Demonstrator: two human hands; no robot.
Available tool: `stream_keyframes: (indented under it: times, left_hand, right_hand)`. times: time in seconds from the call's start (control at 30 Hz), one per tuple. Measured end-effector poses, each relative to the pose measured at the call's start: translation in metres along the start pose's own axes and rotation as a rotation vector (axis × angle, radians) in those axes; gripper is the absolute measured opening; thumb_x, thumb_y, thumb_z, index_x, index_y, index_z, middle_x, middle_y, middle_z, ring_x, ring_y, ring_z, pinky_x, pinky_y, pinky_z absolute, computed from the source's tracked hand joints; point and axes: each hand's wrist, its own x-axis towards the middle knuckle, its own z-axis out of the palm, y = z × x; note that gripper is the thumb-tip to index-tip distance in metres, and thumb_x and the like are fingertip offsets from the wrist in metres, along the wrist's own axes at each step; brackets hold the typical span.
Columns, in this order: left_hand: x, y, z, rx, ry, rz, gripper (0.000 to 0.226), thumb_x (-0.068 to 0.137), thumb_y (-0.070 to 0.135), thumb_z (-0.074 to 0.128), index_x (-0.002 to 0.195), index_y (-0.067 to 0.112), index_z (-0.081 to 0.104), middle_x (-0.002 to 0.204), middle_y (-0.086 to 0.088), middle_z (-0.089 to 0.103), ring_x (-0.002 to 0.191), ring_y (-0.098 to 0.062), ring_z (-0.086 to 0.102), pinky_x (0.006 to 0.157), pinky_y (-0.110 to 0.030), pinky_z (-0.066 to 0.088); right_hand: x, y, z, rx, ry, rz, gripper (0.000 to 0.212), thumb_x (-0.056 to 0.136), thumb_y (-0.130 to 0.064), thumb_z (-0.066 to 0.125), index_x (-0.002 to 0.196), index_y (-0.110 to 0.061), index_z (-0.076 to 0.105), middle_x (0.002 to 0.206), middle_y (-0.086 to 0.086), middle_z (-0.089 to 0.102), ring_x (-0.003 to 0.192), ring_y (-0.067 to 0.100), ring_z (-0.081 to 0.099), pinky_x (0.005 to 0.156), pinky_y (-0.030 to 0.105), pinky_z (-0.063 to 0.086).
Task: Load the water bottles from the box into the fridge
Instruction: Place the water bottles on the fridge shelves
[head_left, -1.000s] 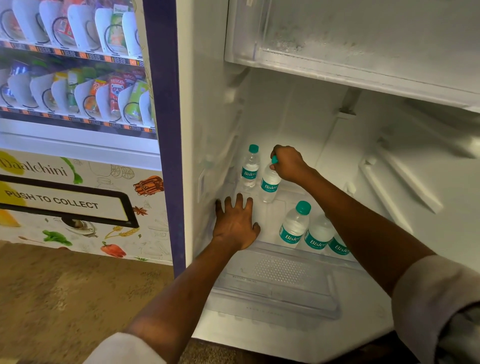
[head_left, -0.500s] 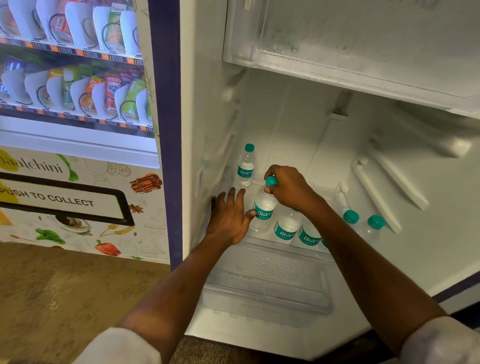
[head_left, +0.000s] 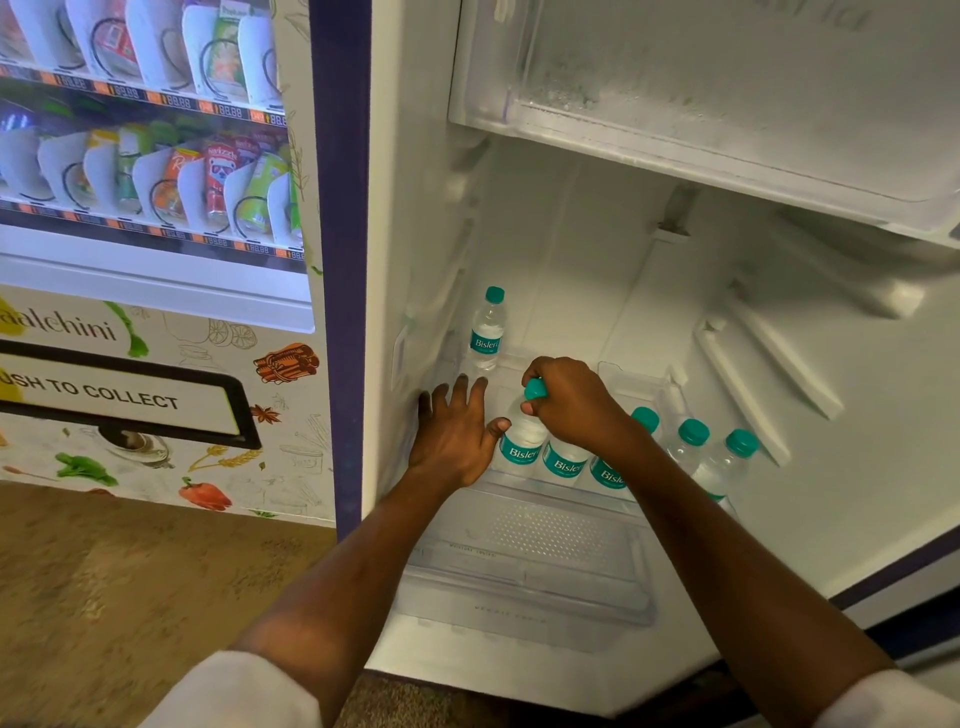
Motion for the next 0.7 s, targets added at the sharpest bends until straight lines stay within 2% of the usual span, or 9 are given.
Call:
stream_keyframes:
  times: [0.33, 0.7]
  left_hand:
    - [0.001, -0.001, 0.001, 0.008, -0.010, 0.014, 0.070, 0.093, 0.062, 0.019, 0.151, 0.025, 0.009, 0.160, -0.006, 0.011, 0.145, -0.034, 0.014, 0.116, -0.054, 0.010]
    - [0.000, -0.003, 0.003, 0.034, 0.011, 0.038, 0.074, 0.090, 0.065, 0.015, 0.151, 0.023, 0.011, 0.160, -0.008, 0.014, 0.144, -0.036, 0.017, 0.116, -0.057, 0.013]
  right_hand:
    - [0.003, -0.001, -0.001, -0.056, -0.049, 0.052, 0.044, 0.089, -0.039, 0.062, 0.123, -0.012, 0.054, 0.121, 0.007, 0.061, 0.104, 0.021, 0.058, 0.086, 0.026, 0.043]
    - [0.010, 0.004, -0.005, -0.112, -0.132, 0.013, 0.042, 0.087, -0.031, 0.066, 0.123, -0.012, 0.053, 0.122, 0.008, 0.059, 0.101, 0.020, 0.055, 0.083, 0.023, 0.041]
